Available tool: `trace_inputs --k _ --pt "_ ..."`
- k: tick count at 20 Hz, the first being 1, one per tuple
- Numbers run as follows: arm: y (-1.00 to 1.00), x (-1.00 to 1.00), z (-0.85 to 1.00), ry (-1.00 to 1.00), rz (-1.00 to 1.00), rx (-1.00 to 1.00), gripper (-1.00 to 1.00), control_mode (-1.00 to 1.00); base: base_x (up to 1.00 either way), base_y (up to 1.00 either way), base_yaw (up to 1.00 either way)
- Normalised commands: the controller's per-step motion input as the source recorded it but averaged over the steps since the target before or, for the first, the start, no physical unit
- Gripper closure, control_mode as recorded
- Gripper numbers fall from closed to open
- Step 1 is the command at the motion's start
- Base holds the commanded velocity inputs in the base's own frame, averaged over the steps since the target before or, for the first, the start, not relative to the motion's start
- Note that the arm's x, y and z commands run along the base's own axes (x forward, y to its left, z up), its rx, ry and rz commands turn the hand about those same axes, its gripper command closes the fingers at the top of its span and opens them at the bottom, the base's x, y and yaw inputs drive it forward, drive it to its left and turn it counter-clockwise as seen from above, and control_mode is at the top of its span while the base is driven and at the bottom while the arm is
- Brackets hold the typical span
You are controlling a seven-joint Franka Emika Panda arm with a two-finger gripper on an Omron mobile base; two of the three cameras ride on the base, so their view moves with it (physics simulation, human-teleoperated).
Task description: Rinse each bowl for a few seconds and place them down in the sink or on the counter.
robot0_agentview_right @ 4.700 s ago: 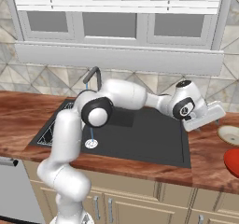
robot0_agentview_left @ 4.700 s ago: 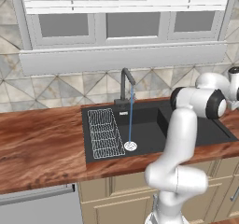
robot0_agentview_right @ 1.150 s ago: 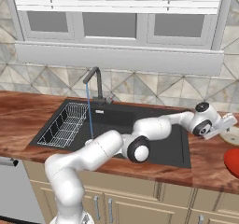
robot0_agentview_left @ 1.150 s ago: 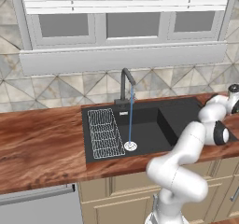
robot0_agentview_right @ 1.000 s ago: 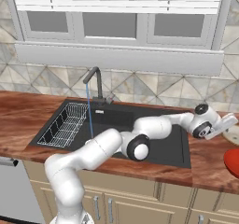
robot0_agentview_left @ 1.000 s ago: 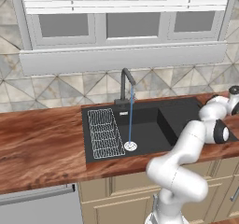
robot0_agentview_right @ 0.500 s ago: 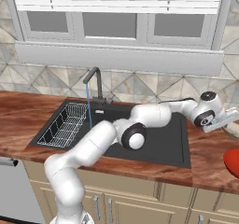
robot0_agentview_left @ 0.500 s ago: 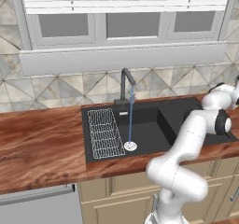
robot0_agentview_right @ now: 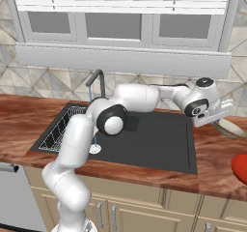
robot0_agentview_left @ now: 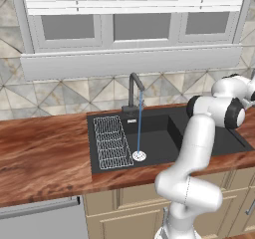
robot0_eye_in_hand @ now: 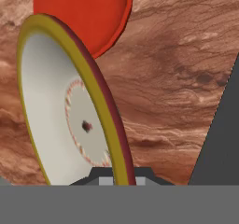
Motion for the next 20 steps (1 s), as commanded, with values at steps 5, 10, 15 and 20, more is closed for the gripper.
trace_inputs --k 5,10,15,20 --pt "0.88 -0.59 0.11 -0.19 0.06 -0.08 1.00 -1.00 0.00 0.00 0.00" --pt "0.62 -0.58 0.32 -0.22 0.07 -0.08 1.00 -1.00 0.00 0.00 0.00" --pt "0.53 -0.55 0.60 -0.06 0.11 -0.01 1.00 -1.00 0.00 0.00 0.00" --pt "0.36 -0.44 0.48 0.00 0.18 0.00 1.00 -1.00 0.00 0.00 0.00"
